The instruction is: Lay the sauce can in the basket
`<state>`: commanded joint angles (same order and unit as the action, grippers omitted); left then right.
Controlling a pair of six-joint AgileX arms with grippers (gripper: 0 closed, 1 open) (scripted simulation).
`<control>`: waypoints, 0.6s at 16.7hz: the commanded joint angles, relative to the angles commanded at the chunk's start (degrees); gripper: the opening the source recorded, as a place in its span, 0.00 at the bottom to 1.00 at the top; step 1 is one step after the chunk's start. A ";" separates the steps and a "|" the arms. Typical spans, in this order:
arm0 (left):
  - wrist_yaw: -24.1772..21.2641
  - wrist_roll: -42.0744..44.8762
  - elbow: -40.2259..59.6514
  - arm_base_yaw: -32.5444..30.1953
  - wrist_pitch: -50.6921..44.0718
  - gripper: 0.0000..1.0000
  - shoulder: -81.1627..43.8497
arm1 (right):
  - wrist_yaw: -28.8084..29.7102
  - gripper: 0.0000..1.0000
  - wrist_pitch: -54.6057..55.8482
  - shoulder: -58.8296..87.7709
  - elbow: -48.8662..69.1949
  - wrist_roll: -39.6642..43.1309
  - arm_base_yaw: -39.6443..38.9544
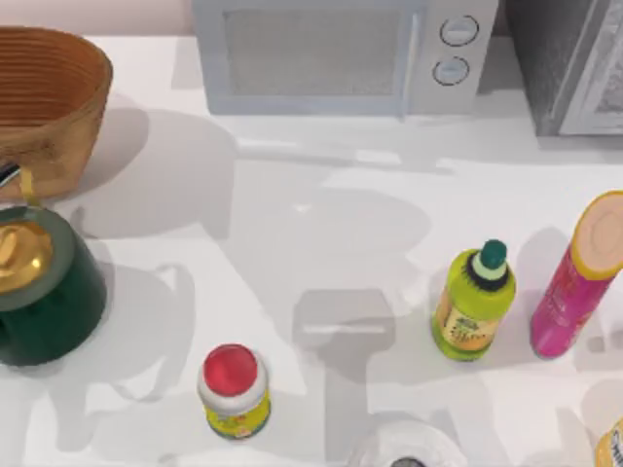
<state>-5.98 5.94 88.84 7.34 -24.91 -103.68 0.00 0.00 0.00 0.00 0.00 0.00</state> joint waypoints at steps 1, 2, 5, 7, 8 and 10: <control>0.00 0.00 0.00 0.00 0.00 0.75 0.00 | 0.00 1.00 0.00 0.00 0.00 0.00 0.00; 0.00 0.00 0.00 0.00 0.00 0.83 0.00 | 0.00 1.00 0.00 0.00 0.00 0.00 0.00; 0.00 0.00 0.00 0.00 0.00 1.00 0.00 | 0.00 1.00 0.00 0.00 0.00 0.00 0.00; 0.00 0.00 0.00 0.00 0.00 1.00 0.00 | 0.00 1.00 0.00 0.00 0.00 0.00 0.00; 0.00 0.00 0.00 0.00 0.00 1.00 0.00 | 0.00 1.00 0.00 0.00 0.00 0.00 0.00; 0.00 0.00 0.00 0.00 0.00 1.00 0.00 | 0.00 1.00 0.00 0.00 0.00 0.00 0.00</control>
